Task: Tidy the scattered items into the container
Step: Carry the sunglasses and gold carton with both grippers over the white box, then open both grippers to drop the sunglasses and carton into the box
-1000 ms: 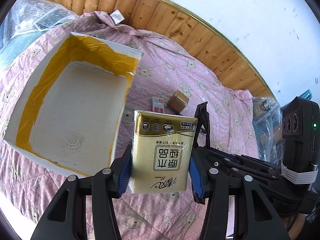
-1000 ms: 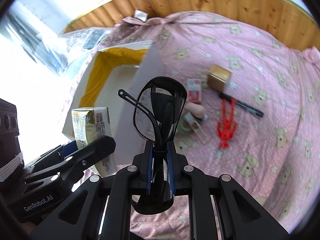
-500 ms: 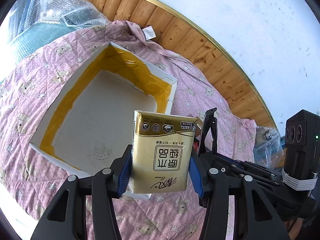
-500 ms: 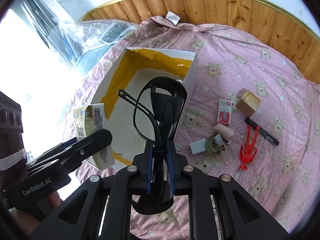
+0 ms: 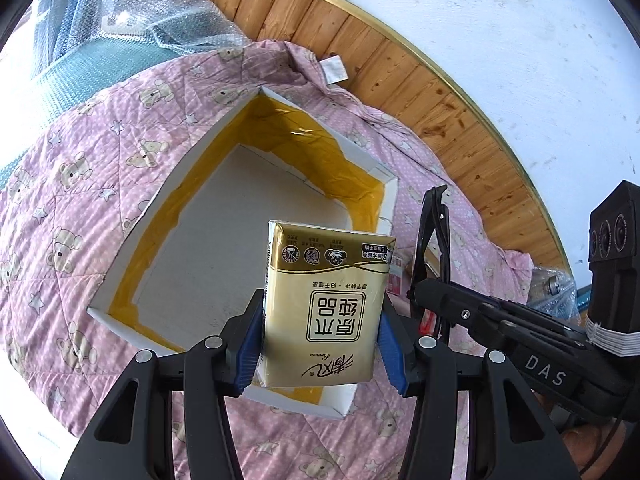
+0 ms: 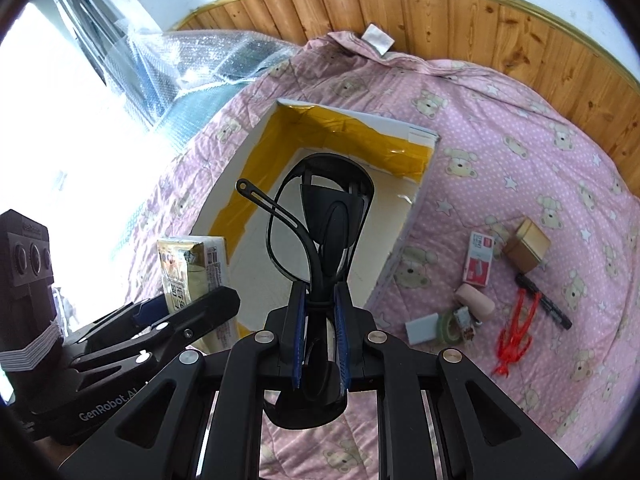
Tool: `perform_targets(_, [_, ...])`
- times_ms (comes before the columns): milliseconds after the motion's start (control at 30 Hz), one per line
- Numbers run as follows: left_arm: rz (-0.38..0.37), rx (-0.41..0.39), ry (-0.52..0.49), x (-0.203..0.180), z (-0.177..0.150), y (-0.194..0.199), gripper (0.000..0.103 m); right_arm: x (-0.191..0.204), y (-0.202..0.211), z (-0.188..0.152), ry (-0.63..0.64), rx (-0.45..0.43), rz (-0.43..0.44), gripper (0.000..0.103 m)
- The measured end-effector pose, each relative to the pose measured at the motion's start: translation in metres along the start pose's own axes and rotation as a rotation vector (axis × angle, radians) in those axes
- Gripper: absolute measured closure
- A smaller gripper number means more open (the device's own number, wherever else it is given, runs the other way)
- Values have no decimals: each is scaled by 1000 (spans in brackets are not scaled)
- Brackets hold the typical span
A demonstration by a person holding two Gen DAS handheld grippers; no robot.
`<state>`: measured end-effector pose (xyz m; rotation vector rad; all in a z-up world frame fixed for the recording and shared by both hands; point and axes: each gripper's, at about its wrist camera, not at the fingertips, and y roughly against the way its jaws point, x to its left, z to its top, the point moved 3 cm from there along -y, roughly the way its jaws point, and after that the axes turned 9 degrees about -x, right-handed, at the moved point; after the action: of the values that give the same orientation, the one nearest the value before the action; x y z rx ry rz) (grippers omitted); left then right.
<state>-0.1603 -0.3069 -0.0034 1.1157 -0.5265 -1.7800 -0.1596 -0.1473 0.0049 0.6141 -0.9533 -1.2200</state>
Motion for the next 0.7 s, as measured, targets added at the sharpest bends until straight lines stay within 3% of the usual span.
perform_targets(700, [80,70,48,24,11,-50,51,-7,-56,27,25,77,38,88])
